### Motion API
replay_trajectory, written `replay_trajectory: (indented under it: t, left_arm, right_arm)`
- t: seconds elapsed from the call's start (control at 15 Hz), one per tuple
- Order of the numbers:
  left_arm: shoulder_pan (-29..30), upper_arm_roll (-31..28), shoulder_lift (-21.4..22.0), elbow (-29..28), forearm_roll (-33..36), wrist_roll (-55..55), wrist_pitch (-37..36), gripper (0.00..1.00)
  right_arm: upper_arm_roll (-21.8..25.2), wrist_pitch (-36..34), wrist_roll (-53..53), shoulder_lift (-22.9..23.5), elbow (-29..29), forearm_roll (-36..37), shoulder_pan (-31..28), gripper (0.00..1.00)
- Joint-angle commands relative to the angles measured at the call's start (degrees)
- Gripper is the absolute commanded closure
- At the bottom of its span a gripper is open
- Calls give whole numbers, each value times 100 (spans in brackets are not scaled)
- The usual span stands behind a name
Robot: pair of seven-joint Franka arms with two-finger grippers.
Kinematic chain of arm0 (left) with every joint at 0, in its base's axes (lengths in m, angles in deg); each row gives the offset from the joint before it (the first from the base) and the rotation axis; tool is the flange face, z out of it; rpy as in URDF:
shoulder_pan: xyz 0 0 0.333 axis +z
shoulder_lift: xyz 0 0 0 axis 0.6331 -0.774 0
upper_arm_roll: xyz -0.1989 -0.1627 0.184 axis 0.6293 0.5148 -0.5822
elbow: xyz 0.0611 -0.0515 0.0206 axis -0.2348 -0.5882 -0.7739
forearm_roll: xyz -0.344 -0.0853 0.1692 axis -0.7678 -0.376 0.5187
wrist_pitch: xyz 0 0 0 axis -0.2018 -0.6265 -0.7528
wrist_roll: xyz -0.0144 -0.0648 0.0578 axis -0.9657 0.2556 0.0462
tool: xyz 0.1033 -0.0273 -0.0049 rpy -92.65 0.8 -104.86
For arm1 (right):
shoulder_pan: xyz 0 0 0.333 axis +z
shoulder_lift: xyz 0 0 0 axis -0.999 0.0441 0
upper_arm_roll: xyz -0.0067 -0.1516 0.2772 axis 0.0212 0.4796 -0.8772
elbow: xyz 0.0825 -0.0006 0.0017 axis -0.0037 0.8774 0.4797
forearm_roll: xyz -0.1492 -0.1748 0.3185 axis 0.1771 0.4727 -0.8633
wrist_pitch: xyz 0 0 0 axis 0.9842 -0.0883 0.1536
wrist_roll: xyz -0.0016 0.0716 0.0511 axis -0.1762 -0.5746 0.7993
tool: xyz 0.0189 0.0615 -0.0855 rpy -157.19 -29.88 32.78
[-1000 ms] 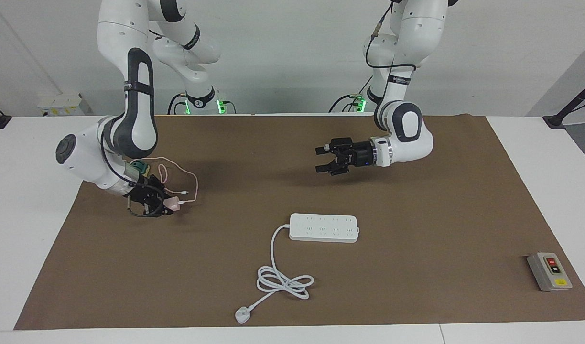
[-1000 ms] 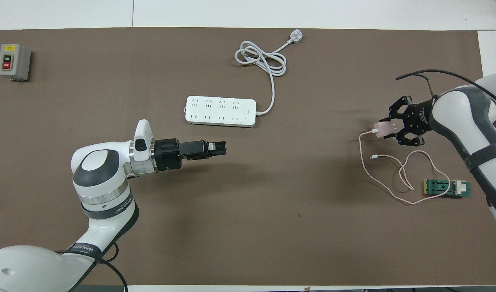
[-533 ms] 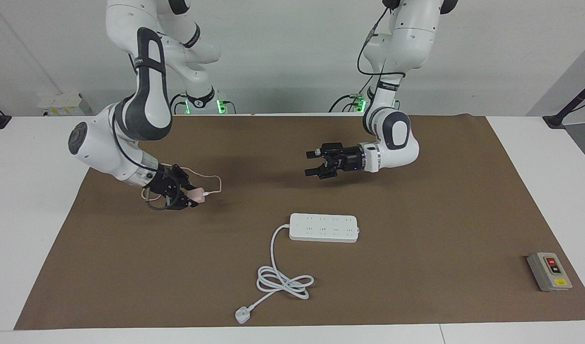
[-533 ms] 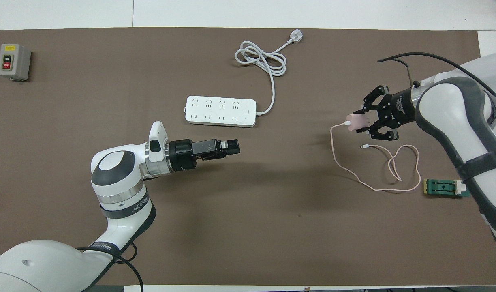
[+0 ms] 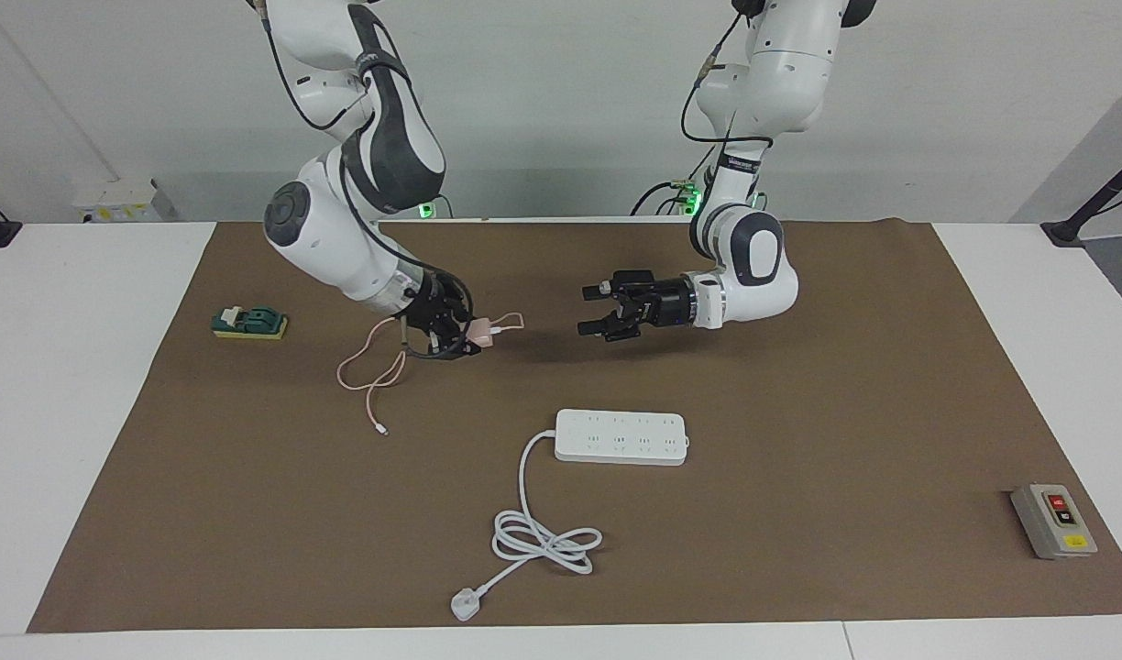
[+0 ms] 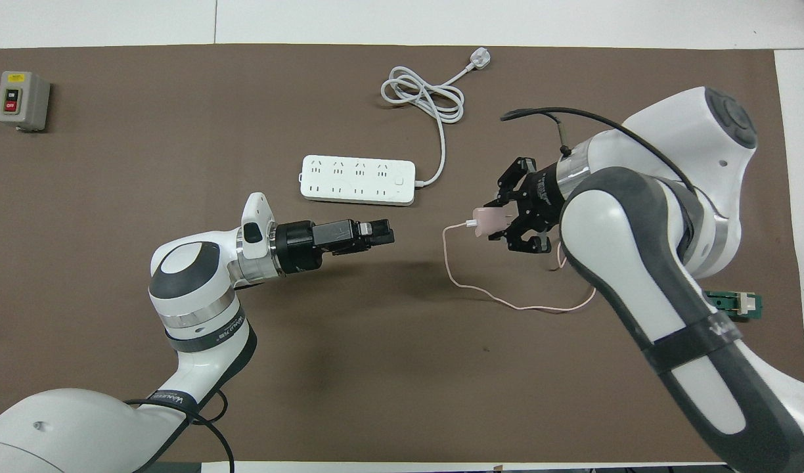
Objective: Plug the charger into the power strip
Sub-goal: 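Lift the pink charger with the right gripper toward the left gripper, then close the left gripper on the pink charger held by the right gripper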
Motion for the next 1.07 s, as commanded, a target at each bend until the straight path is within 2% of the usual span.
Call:
replay_trajectory:
  t: [0.0,0.27,0.53,0.8,1.0]
  left_arm:
    - [-4,-60,34,-5,-93,50,-55,0]
    - [-12,-78,25,-22,-93,59,25,0]
    - [-4,-78,25,-40,-93,59,139,0]
    - [-30,-86,16,-31,-93,50,235,0]
    - [-47,-86,34,-57,-75,41,568,0]
  right_arm:
    - [29,174,-161,-141,199,-96,325,100]
    - [29,350,-459,-177,226,-316,729,100]
    - [29,1052,-1056,-203,384,-307,1283,100]
    - [29,1343,-1005,-229,516,-298,1530,100]
    - [38,1738,-979,-194,516,17,1653,100]
